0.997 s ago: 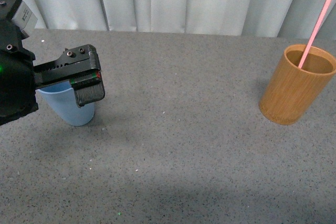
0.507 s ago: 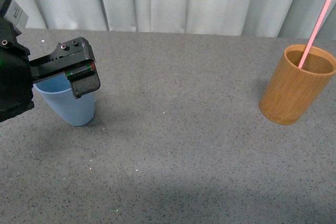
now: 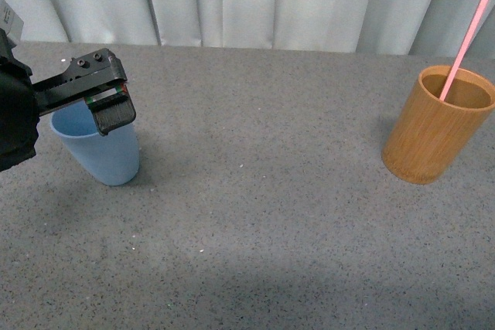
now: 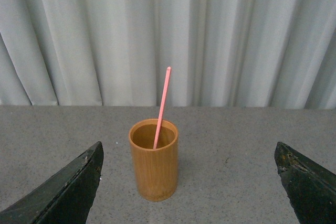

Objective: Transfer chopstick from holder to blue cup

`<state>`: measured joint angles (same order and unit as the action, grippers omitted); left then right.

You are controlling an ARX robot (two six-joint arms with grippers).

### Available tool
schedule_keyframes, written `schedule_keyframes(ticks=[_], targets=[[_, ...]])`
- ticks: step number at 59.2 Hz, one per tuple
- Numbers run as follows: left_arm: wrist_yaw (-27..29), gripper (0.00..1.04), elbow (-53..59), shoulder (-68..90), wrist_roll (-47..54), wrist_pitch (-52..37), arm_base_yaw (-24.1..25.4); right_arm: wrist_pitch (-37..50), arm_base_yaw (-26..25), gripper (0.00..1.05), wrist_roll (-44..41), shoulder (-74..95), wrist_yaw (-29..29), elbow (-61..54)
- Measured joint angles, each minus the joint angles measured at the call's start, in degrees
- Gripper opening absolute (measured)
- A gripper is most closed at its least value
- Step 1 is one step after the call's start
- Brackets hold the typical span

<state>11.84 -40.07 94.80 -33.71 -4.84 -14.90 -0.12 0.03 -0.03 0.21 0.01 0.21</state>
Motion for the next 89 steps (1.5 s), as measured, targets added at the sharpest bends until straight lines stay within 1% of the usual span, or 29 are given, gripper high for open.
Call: schedule_keyframes(ticks=[72,89], targets=[[2.3,0.98,-2.2,4.9,-5.8,-3.2,6.2,0.0,0.0,0.95,0.0,0.0,0.0,0.0],[4.2,0.98,-2.5,5.8,-7.6,-4.0,7.9,0.0,0.0,0.95,0.0,0.0,0.0,0.0]])
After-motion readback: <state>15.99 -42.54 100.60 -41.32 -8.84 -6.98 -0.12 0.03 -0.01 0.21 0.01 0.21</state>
